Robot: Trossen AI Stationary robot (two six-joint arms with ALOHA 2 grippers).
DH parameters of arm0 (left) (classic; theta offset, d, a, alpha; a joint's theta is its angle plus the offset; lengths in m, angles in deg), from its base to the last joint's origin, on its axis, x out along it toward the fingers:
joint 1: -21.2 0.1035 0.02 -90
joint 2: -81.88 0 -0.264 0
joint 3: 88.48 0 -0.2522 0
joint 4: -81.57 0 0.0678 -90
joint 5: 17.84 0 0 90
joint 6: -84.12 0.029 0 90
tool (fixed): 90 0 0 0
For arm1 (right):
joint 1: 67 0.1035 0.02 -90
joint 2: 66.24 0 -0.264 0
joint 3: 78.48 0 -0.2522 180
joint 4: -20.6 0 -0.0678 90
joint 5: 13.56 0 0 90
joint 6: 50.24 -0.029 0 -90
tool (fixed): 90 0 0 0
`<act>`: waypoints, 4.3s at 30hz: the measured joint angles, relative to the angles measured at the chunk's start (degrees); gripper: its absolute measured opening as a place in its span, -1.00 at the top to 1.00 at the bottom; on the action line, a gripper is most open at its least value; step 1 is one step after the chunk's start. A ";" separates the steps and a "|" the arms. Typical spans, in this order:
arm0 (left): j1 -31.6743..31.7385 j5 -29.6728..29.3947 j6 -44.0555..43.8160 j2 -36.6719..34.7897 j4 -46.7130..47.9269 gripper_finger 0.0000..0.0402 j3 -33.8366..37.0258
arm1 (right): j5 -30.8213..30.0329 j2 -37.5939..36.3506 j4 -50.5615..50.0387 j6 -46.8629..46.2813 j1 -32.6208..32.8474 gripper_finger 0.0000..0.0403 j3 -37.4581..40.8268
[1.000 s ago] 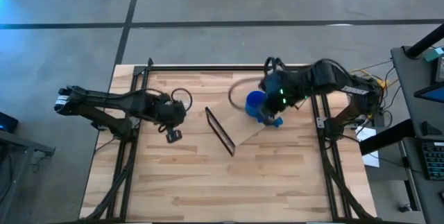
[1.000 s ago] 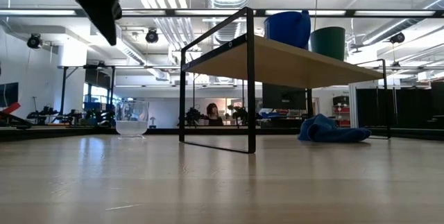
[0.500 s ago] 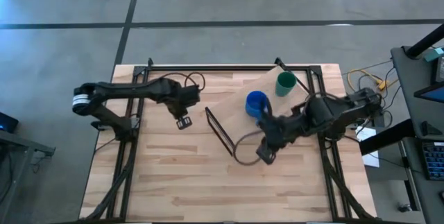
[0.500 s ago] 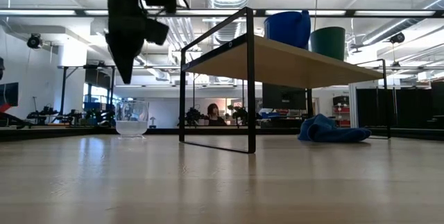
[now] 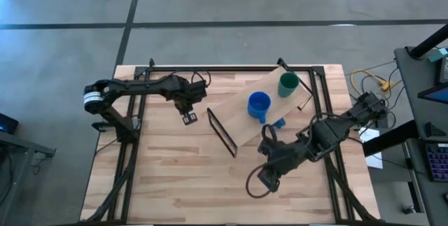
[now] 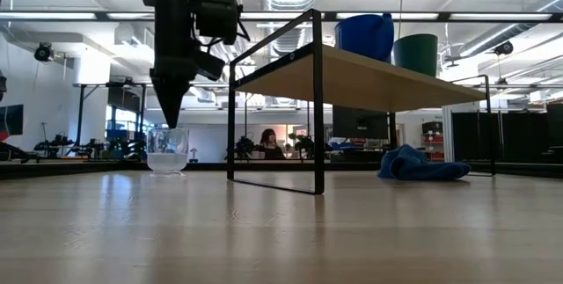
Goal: Stack small to large cups/mugs on shelf
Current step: Put the transparent mug on the shelf
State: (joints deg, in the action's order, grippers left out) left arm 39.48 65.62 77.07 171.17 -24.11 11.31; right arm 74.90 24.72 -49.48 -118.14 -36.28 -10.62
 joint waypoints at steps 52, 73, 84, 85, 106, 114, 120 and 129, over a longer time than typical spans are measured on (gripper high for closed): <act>-5.34 8.37 1.28 -3.51 6.31 1.00 -1.89 | -1.57 0.00 4.75 3.91 0.90 0.83 0.58; -28.66 3.45 -12.12 -11.41 18.79 1.00 -28.96 | -3.66 0.00 4.51 6.82 0.87 0.83 0.58; -30.55 -1.62 -1.52 -8.48 3.82 1.00 -35.59 | -10.51 0.00 4.26 8.14 0.87 0.83 0.58; -30.55 -1.61 0.17 -7.68 2.52 1.00 -35.57 | -12.22 0.00 4.24 8.11 0.87 0.83 0.58; -30.07 -7.41 10.63 7.82 -1.91 1.00 -36.18 | -35.12 -0.02 4.83 -0.77 0.87 0.83 7.02; -29.18 -7.45 10.74 8.08 -3.42 1.00 -36.20 | -37.51 -0.02 4.93 -4.58 0.87 0.83 9.21; -28.13 -7.50 10.73 8.08 -4.65 1.00 -36.20 | -40.80 -0.02 5.76 -5.78 0.50 0.83 10.22; -27.23 -7.50 10.68 8.08 -5.14 1.00 -35.65 | -41.21 1.68 7.69 -7.13 -0.41 0.83 11.53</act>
State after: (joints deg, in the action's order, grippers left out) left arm 12.25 58.12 87.75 179.25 -29.25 -24.34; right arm 33.69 26.40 -41.79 -125.26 -36.69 0.91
